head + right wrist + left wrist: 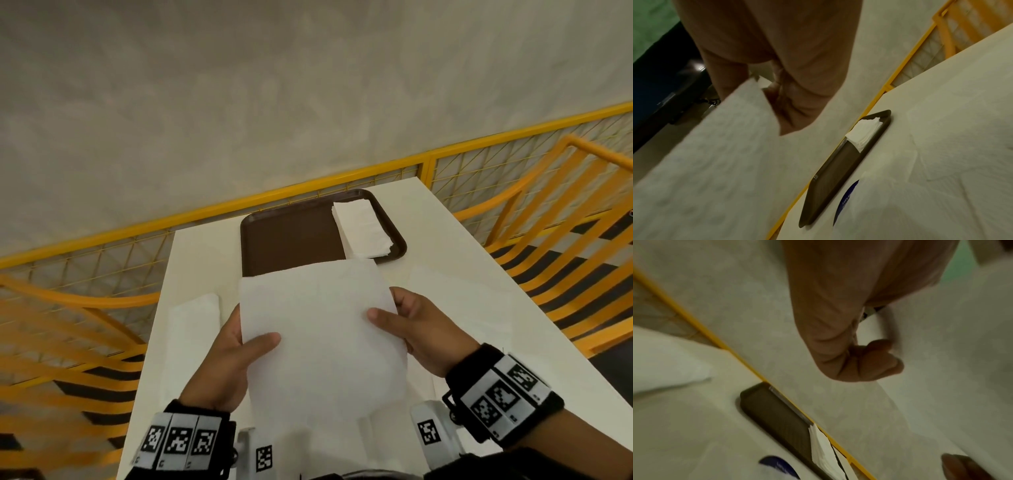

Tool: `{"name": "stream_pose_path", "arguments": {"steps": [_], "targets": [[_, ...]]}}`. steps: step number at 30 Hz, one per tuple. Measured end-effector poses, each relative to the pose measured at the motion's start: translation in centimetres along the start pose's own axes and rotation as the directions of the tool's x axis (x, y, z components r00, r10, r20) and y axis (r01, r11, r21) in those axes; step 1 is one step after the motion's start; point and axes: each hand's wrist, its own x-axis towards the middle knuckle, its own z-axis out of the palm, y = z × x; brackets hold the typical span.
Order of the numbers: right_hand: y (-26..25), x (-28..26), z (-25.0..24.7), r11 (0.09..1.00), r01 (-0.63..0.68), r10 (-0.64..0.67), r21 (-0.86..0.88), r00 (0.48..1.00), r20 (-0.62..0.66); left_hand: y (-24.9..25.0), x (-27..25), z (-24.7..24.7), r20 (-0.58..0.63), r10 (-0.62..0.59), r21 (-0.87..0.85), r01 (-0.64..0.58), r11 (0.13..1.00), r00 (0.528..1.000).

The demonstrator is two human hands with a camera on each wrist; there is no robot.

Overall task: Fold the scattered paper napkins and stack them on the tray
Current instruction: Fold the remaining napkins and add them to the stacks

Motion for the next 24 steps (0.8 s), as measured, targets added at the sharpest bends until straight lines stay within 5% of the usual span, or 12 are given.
{"name": "stream_pose_path", "arguments": {"steps": [2,6,11,16,20,22,24], "targets": [[0.0,-0.2,0.5,0.987,0.061,-0.07,-0.149,0.996,-0.057,-0.6,0.0,0.4,-0.085,0.02,0.022,-0.018,1.0,0.996],[-1.0,-0.7,1.6,0.85,0.17,-0.236,-0.499,0.969,-0.072,-0.6,-0.4,2.2,-0.182,0.205,0.361,-0.129,0.924,0.962],[-2.1,-1.2,2.8,0.821,0.255,-0.262,-0.511,0.963,0.06,0.7,-1.3,4.9,0.05,0.324,0.412,-0.315,0.855,0.945],[-1.9,-1.2,3.9,0.974,0.103,-0.083,-0.202,0.991,0.105,0.7,-1.5,6.2,0.246,0.19,0.134,-0.228,0.965,0.951],[-2.2,-1.2,2.9,0.957,-0.107,0.059,0.269,0.982,0.181,0.2,-1.0,5.6,-0.074,0.301,0.432,-0.242,0.869,0.951],[-2.3,-1.2,2.7,0.942,-0.134,0.067,0.309,0.974,0.217,-0.1,-0.7,5.3,-0.165,0.104,0.397,-0.03,0.917,0.981],[-2.1,-1.1,2.9,0.945,-0.154,0.082,0.29,0.966,0.244,-0.8,-0.4,5.0,-0.054,-0.141,0.161,0.148,0.976,0.989]]}}
